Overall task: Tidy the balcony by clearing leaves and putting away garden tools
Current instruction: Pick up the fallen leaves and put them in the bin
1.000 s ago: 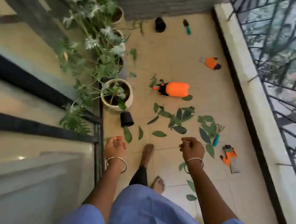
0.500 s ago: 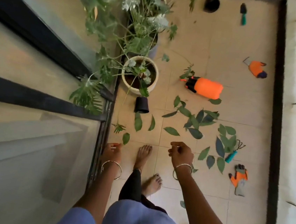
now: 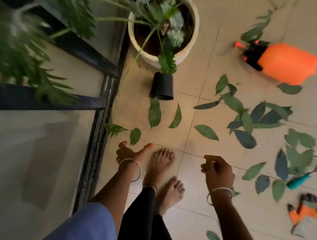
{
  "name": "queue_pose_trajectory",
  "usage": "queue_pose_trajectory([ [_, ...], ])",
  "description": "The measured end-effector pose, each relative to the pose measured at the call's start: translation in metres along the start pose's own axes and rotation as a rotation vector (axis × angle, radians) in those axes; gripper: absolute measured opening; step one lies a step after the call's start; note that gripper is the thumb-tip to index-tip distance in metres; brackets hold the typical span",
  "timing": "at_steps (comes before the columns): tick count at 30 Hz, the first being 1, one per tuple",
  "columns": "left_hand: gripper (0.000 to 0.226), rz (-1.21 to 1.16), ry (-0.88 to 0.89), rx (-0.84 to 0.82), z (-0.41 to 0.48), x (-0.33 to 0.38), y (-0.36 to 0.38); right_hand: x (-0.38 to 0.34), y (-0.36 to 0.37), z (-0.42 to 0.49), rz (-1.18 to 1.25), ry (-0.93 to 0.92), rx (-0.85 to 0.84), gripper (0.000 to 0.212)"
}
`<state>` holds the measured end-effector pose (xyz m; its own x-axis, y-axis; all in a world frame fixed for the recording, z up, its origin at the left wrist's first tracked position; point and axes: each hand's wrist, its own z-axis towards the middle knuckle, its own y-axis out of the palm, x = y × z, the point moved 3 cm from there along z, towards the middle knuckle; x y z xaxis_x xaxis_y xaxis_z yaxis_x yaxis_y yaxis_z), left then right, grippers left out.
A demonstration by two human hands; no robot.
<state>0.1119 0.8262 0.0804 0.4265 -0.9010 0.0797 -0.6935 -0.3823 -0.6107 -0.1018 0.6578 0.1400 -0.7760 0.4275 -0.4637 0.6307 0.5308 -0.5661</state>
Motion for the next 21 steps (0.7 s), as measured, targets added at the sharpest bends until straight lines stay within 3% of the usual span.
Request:
queue_pose_trajectory([
  [6, 0.129, 0.013, -0.019, -0.041, 0.099, -0.011, 0.081, 0.065, 0.060, 0.072, 0.046, -0.011, 0.008, 0.023],
  [10, 0.136, -0.037, 0.084, -0.003, 0.153, -0.032, 0.119, 0.097, 0.087, 0.113, 0.080, -0.008, 0.052, 0.022],
  [17, 0.069, 0.294, 0.372, 0.380, 0.195, -0.028, 0.134, 0.108, 0.113, 0.149, 0.111, -0.071, 0.088, 0.021],
  [21, 0.035, 0.206, 0.454, 0.461, 0.204, -0.029, 0.133, 0.115, 0.126, 0.150, 0.143, -0.065, 0.076, 0.020],
])
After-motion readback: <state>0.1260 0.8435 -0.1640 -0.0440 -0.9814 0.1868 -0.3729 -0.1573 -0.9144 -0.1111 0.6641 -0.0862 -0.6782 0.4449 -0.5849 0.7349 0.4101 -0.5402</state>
